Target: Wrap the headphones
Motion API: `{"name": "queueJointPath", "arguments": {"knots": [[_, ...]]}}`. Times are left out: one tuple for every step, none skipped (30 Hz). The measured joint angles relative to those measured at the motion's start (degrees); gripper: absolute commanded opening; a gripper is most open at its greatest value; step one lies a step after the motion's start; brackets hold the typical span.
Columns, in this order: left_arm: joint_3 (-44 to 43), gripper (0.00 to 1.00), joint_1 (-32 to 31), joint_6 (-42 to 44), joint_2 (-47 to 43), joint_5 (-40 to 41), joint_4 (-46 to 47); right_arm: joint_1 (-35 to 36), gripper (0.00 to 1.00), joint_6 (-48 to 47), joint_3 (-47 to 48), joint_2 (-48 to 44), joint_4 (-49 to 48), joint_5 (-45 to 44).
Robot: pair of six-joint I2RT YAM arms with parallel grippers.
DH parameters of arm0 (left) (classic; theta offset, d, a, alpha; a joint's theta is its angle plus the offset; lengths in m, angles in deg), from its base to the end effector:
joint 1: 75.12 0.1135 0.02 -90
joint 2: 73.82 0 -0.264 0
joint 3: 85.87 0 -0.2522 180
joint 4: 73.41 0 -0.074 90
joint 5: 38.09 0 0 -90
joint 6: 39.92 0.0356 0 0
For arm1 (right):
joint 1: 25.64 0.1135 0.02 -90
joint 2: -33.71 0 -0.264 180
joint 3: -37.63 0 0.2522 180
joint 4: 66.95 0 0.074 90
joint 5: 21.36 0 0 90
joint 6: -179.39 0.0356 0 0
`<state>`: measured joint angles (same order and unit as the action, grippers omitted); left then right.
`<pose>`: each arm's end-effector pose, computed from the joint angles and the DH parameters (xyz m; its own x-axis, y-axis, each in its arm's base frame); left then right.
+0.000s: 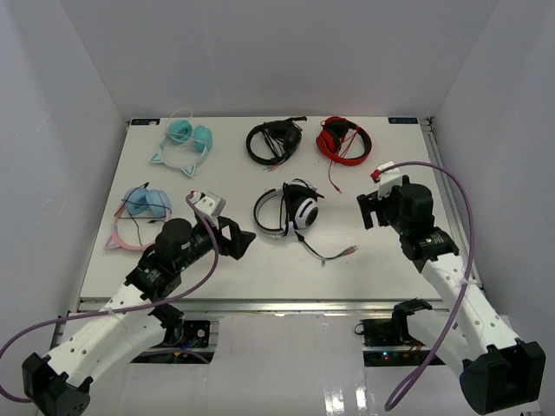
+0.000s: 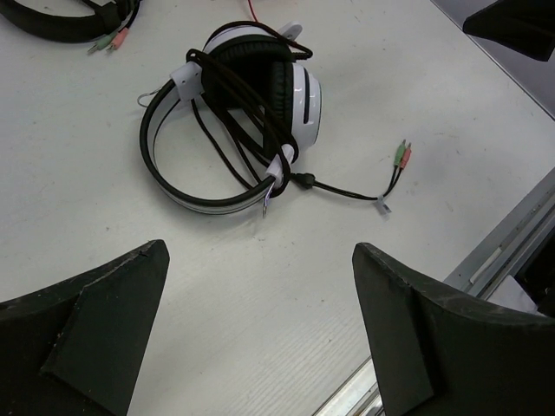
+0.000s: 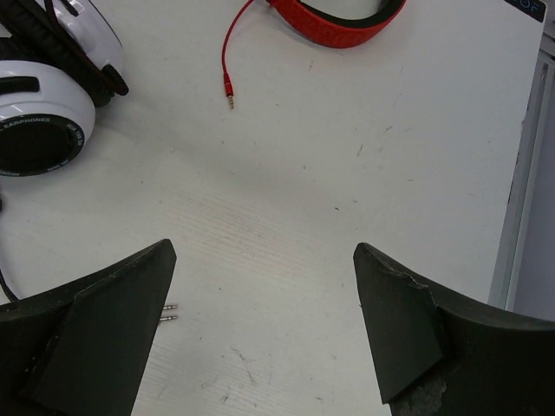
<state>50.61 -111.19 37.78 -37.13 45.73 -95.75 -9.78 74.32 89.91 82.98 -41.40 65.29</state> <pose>0.1304 -0.0997 0.2720 -0.3537 -0.0044 -0.9353 0.6078 0.7590 -0.2334 0.1937 0.0529 0.2848 -0.2986 -0.3547 -0.8860 -0.3092 0.9143 -0.2618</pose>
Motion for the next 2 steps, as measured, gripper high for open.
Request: {"name": "queueJointPath", "arguments": {"knots": [[0.0, 0.98, 0.0, 0.1, 0.0, -0.2, 0.0, 0.0, 0.90, 0.6, -0.7, -0.4, -0.7, -0.7], [0.0, 0.98, 0.0, 0.1, 0.0, -0.4, 0.0, 0.0, 0.90, 1.0, -1.4, -0.9, -1.3, -1.4]]}}
